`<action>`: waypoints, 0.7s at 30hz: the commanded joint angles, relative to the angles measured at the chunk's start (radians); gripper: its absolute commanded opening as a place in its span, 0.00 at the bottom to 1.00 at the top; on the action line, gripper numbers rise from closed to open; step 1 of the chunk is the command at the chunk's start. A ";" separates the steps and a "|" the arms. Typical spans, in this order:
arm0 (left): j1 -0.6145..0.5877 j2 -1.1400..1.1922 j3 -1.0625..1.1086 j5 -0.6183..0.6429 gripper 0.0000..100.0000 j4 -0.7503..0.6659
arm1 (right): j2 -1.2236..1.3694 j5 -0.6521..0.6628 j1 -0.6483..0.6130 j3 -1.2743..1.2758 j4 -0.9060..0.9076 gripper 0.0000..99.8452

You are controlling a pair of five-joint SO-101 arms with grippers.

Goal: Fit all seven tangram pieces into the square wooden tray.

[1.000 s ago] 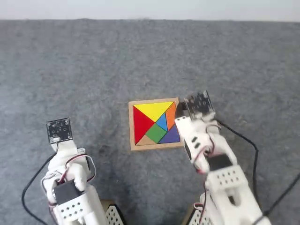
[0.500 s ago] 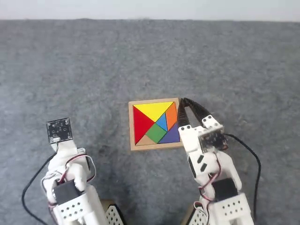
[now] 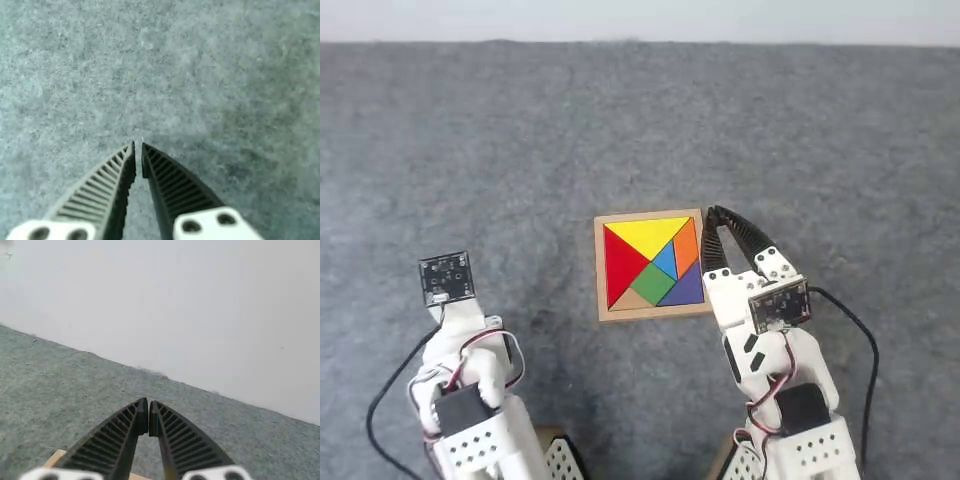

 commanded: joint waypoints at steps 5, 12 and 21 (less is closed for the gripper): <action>-0.005 -0.017 -0.008 -0.009 0.03 0.005 | -0.016 0.017 0.025 0.014 0.346 0.02; -0.005 -0.017 -0.008 -0.009 0.03 0.005 | -0.021 0.014 0.174 0.014 0.708 0.02; -0.005 -0.017 -0.008 -0.009 0.03 0.005 | -0.022 0.012 0.226 0.015 1.024 0.03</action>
